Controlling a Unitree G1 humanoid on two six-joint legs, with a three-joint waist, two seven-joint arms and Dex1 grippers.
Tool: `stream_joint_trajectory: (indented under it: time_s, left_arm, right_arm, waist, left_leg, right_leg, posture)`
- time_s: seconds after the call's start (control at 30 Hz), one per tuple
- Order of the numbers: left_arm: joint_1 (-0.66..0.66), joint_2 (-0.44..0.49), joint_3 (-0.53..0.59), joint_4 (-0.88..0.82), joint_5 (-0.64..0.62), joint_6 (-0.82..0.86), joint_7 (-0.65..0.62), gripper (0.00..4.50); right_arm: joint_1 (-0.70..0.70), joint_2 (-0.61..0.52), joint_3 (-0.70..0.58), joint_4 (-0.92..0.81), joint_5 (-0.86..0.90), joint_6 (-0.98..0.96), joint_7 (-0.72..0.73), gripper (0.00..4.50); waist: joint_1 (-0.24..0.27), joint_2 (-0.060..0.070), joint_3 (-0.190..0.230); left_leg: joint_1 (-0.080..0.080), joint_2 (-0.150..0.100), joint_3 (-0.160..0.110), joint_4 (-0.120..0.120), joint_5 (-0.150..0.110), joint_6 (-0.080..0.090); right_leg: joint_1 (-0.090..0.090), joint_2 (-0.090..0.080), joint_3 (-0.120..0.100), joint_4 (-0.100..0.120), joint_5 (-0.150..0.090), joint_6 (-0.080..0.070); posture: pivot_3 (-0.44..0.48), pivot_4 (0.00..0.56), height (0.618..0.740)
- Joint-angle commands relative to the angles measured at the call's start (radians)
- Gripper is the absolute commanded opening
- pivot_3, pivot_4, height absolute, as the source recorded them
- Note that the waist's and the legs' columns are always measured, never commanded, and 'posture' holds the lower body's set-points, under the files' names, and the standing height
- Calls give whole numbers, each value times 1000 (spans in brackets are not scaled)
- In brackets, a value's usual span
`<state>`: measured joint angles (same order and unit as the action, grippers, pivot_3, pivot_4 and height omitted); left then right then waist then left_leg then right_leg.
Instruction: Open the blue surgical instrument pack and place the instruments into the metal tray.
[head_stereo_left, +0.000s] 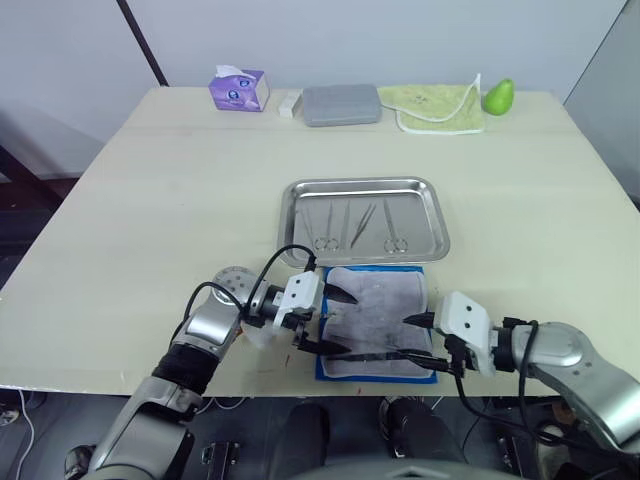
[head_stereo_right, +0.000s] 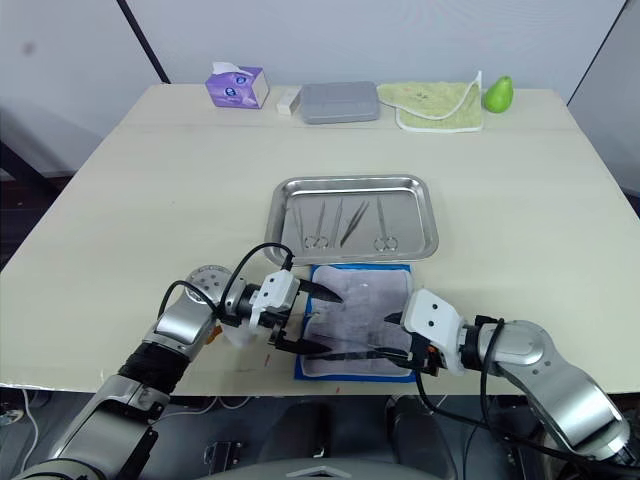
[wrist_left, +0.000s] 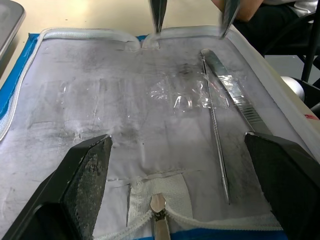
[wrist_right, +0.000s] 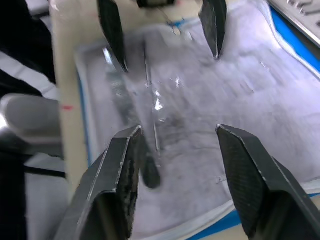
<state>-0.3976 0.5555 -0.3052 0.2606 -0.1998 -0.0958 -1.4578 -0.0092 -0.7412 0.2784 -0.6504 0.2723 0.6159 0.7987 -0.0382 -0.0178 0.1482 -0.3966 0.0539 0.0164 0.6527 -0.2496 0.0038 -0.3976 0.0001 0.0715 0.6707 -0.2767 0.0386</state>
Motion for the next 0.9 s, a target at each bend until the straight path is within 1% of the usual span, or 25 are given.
stream_joint_trajectory:
  time_s: [0.03, 0.3, 0.6, 0.77, 0.9]
  left_arm:
    - [39, 14, -22, 11, 24, 41, 4, 4500]
    - [33, 13, -21, -7, 24, 62, 10, 4500]
    - [43, 15, -20, -26, 20, 77, 17, 4500]
    - [41, 9, -22, -5, 25, 63, 16, 4500]
    - [33, 5, -24, 17, 29, 50, 14, 4500]
  right_arm:
    - [-20, 0, 38, 13, -53, -51, -2, 2472]
    - [-52, 5, 91, 59, -120, -80, 5, 2472]
    - [-62, 2, 87, 87, -138, -68, 4, 2472]
    - [-79, -2, 77, 70, -135, -46, 4, 2472]
    - [-84, -6, 109, 65, -151, -48, 14, 2472]
  waist:
    - [-2, 0, 0]
    - [-1, 0, 0]
    - [0, 0, 0]
    - [0, 0, 0]
    - [0, 0, 0]
  left_leg:
    - [0, 0, 0, 0, 0, 0]
    - [0, 0, 0, 0, 0, 0]
    - [0, 0, 0, 0, 0, 0]
    - [0, 0, 0, 0, 0, 0]
    - [0, 0, 0, 0, 0, 0]
  right_leg:
    - [0, 0, 0, 0, 0, 0]
    - [0, 0, 0, 0, 0, 0]
    - [0, 0, 0, 0, 0, 0]
    - [0, 0, 0, 0, 0, 0]
    - [0, 0, 0, 0, 0, 0]
  posture:
    - [0, 150, 740]
    - [0, 150, 740]
    - [0, 150, 740]
    - [0, 150, 740]
    - [0, 150, 740]
